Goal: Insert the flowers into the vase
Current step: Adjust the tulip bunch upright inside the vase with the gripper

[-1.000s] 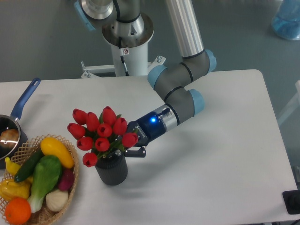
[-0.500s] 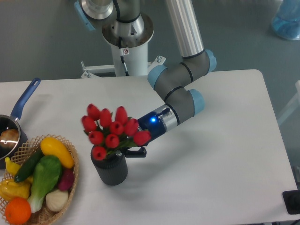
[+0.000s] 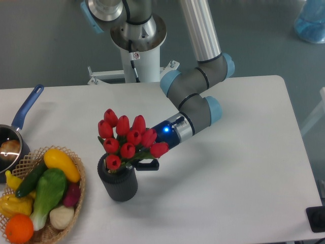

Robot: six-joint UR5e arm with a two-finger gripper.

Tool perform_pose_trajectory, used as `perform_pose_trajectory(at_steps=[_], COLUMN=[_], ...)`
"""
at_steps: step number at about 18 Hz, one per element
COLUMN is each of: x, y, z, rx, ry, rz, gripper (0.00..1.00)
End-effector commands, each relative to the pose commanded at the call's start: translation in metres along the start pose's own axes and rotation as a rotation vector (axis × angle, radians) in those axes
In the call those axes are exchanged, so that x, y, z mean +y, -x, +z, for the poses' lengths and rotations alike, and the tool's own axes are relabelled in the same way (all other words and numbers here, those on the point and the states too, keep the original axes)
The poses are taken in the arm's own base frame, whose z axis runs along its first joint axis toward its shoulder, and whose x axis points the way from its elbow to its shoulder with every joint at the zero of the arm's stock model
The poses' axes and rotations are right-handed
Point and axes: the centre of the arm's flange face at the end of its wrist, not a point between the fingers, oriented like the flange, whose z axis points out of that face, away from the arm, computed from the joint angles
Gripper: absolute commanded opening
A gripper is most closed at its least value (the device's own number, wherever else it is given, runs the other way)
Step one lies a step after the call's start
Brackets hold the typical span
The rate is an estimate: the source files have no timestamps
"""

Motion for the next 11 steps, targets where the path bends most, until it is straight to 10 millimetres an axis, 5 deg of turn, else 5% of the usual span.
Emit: perform_pose_trajectory(at_steps=[11], x=[-0.010], y=[-0.004], z=[-0.002], rx=[-0.009], ry=[0.084], rz=[0.017], gripper=[0.22])
